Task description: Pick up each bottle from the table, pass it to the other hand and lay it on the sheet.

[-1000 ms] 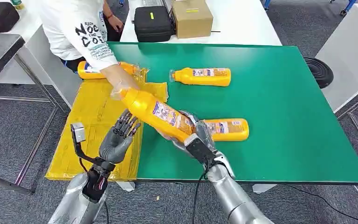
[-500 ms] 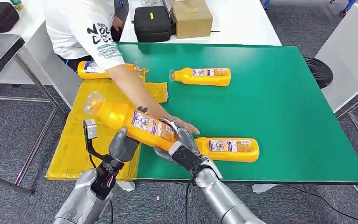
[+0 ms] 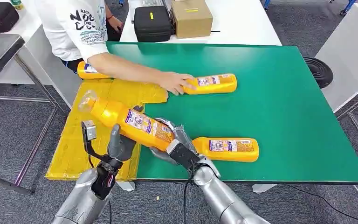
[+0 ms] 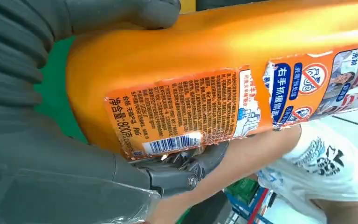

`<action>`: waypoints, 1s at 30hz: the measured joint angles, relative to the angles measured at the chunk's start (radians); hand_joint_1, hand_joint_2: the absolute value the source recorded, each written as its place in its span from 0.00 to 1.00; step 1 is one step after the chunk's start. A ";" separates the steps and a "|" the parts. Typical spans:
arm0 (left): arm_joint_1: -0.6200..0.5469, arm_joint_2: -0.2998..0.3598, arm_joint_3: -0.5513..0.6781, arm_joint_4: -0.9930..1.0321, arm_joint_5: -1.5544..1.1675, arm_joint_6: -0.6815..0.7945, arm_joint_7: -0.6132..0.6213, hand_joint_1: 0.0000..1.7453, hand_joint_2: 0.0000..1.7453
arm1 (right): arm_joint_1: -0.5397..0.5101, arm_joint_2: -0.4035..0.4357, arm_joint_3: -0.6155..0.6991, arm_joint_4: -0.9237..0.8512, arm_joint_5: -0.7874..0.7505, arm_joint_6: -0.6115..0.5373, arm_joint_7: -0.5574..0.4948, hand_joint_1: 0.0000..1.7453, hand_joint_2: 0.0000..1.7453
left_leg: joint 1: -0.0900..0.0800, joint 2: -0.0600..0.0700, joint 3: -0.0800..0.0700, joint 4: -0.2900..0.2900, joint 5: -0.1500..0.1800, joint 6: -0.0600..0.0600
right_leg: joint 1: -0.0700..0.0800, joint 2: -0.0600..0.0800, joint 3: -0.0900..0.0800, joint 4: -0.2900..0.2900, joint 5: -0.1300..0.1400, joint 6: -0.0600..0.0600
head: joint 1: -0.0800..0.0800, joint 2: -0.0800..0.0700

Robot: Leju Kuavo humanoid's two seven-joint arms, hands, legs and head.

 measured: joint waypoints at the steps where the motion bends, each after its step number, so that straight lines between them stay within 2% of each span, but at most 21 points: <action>1: 0.000 0.000 0.000 0.000 -0.008 0.006 -0.008 0.00 1.00 | -0.003 0.000 0.002 0.004 -0.001 0.008 0.000 1.00 1.00 | 0.000 0.000 0.000 0.000 0.000 0.000 | 0.000 0.000 0.000 0.000 0.000 0.000 | 0.000 0.000; 10: 0.001 -0.003 0.000 -0.024 -0.116 0.098 -0.082 0.00 1.00 | -0.005 0.000 0.030 0.031 -0.020 0.046 0.000 1.00 1.00 | 0.000 0.000 0.000 0.000 0.000 0.000 | 0.000 0.000 0.000 0.000 0.000 0.000 | 0.000 0.000; 11: 0.001 -0.003 0.000 -0.027 -0.120 0.101 -0.085 0.16 1.00 | -0.005 0.000 0.032 0.034 -0.020 0.048 0.000 1.00 1.00 | 0.000 0.000 0.000 0.000 0.000 0.000 | 0.000 0.000 0.000 0.000 0.000 0.000 | 0.000 0.000; 12: 0.001 -0.003 0.000 -0.030 -0.124 0.105 -0.085 0.54 1.00 | -0.005 0.000 0.033 0.036 -0.020 0.048 0.000 1.00 1.00 | 0.000 0.000 0.000 0.000 0.000 0.000 | 0.000 0.000 0.000 0.000 0.000 0.000 | 0.000 0.000; 13: 0.000 -0.003 0.000 -0.032 -0.125 0.108 -0.086 0.82 1.00 | -0.006 0.000 0.035 0.038 -0.020 0.048 0.000 1.00 1.00 | 0.000 0.000 0.000 0.000 0.000 0.000 | 0.000 0.000 0.000 0.000 0.000 0.000 | 0.000 0.000; 15: 0.000 -0.003 0.000 -0.034 -0.135 0.110 -0.092 0.82 1.00 | -0.006 0.000 0.039 0.042 -0.023 0.049 0.000 1.00 1.00 | 0.000 0.000 0.000 0.000 0.000 0.000 | 0.000 0.000 0.000 0.000 0.000 0.000 | 0.000 0.000; 17: 0.000 -0.003 0.000 -0.036 -0.147 0.115 -0.100 0.92 1.00 | -0.006 0.000 0.040 0.046 -0.026 0.050 0.000 1.00 1.00 | 0.000 0.000 0.000 0.000 0.000 0.000 | 0.000 0.000 0.000 0.000 0.000 0.000 | 0.000 0.000; 18: 0.000 -0.003 0.000 -0.038 -0.148 0.118 -0.102 1.00 1.00 | -0.007 0.000 0.042 0.048 -0.027 0.052 0.000 1.00 1.00 | 0.000 0.000 0.000 0.000 0.000 0.000 | 0.000 0.000 0.000 0.000 0.000 0.000 | 0.000 0.000; 28: 0.000 -0.003 0.000 -0.042 -0.156 0.108 -0.108 1.00 1.00 | -0.016 0.002 0.048 0.066 -0.032 0.064 0.000 1.00 1.00 | 0.000 0.000 0.000 0.000 0.000 0.000 | 0.000 0.000 0.000 0.000 0.000 0.000 | 0.000 0.000; 29: 0.000 -0.003 0.000 -0.042 -0.156 0.108 -0.109 1.00 1.00 | -0.016 0.003 0.048 0.068 -0.031 0.064 0.000 0.79 1.00 | 0.000 0.000 0.000 0.000 0.000 0.000 | 0.000 0.000 0.000 0.000 0.000 0.000 | 0.000 0.000; 30: 0.000 -0.003 0.000 -0.042 -0.155 0.106 -0.109 1.00 1.00 | -0.016 0.004 0.049 0.069 -0.031 0.064 0.000 0.07 1.00 | 0.000 0.000 0.000 0.000 0.000 0.000 | 0.000 0.000 0.000 0.000 0.000 0.000 | 0.000 0.000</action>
